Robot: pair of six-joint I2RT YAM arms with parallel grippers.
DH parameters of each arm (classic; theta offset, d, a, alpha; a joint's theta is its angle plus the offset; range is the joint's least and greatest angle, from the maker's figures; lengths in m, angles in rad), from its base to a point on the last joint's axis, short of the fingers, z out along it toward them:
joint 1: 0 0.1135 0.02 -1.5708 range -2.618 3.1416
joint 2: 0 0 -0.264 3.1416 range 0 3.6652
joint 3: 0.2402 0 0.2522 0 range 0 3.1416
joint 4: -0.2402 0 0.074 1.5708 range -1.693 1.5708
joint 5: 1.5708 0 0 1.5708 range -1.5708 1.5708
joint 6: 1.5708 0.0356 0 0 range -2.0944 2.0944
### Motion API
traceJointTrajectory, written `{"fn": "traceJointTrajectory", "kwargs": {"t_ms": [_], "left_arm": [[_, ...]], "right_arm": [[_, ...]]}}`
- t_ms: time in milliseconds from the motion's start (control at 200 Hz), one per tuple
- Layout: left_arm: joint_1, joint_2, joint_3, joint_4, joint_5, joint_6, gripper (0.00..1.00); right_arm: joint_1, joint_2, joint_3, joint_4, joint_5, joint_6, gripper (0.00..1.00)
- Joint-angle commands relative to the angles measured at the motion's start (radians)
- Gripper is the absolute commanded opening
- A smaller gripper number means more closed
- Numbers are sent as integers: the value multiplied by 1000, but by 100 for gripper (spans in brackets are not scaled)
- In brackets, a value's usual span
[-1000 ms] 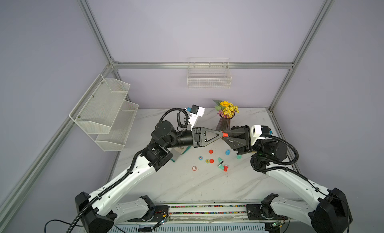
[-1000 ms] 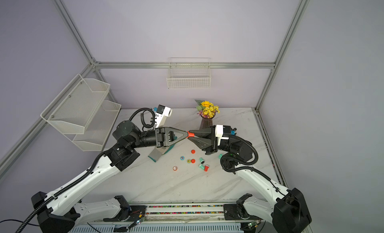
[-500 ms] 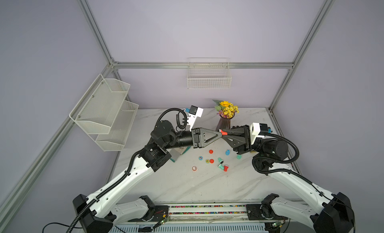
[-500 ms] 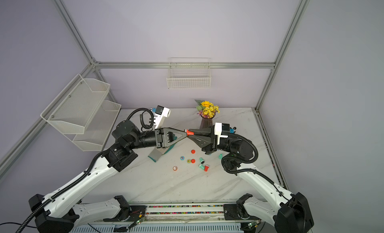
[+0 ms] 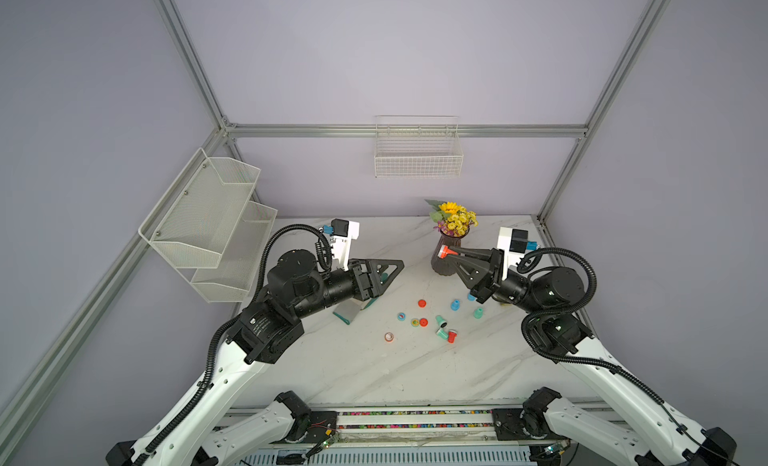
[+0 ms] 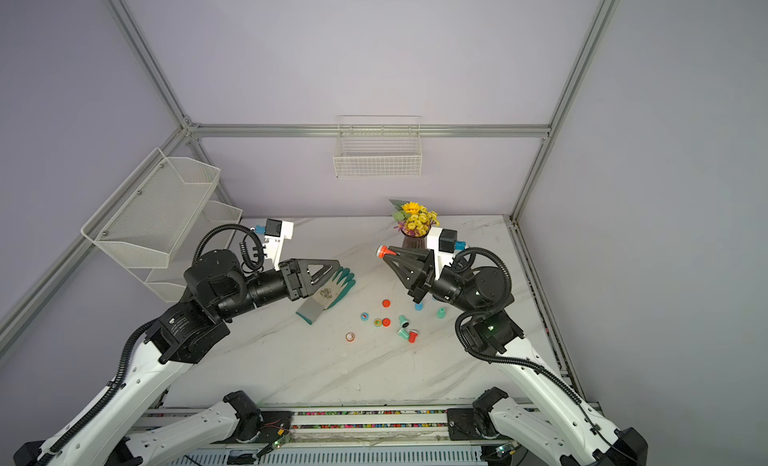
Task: Close the stamp cap
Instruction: Close the cover of the stamp.
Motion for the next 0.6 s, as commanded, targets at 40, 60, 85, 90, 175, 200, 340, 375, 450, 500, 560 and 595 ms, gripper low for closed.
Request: {"fn": "traceJointTrajectory", "kwargs": {"t_ms": [40, 60, 85, 90, 175, 200, 340, 375, 450, 500, 560, 595], "left_arm": [[7, 12, -19, -166, -200, 93, 70], [7, 14, -27, -173, -212, 95, 70], [6, 17, -37, -182, -226, 98, 70], [6, 18, -38, -184, -229, 99, 70], [7, 34, -68, -210, -274, 108, 70], [7, 38, -77, -212, -285, 110, 70], [6, 70, -123, -242, -351, 139, 68], [6, 81, -133, -256, -373, 144, 68], [6, 110, -151, -278, -398, 154, 67], [7, 134, -158, -288, -403, 160, 66], [7, 168, -163, -298, -404, 164, 65], [7, 191, -163, -304, -400, 166, 65]], "right_arm": [[4, 17, 116, -420, 204, 36, 0], [4, 23, 131, -463, 217, 36, 0], [4, 33, 145, -511, 236, 40, 0], [4, 35, 151, -515, 239, 40, 0], [4, 66, 187, -631, 263, 54, 0], [4, 74, 193, -653, 264, 56, 0], [4, 122, 222, -790, 273, 64, 0], [4, 133, 228, -840, 281, 69, 0], [6, 154, 243, -916, 294, 89, 0], [9, 170, 258, -970, 311, 96, 0], [16, 189, 266, -1034, 340, 106, 0], [26, 203, 270, -1065, 361, 110, 0]]}}
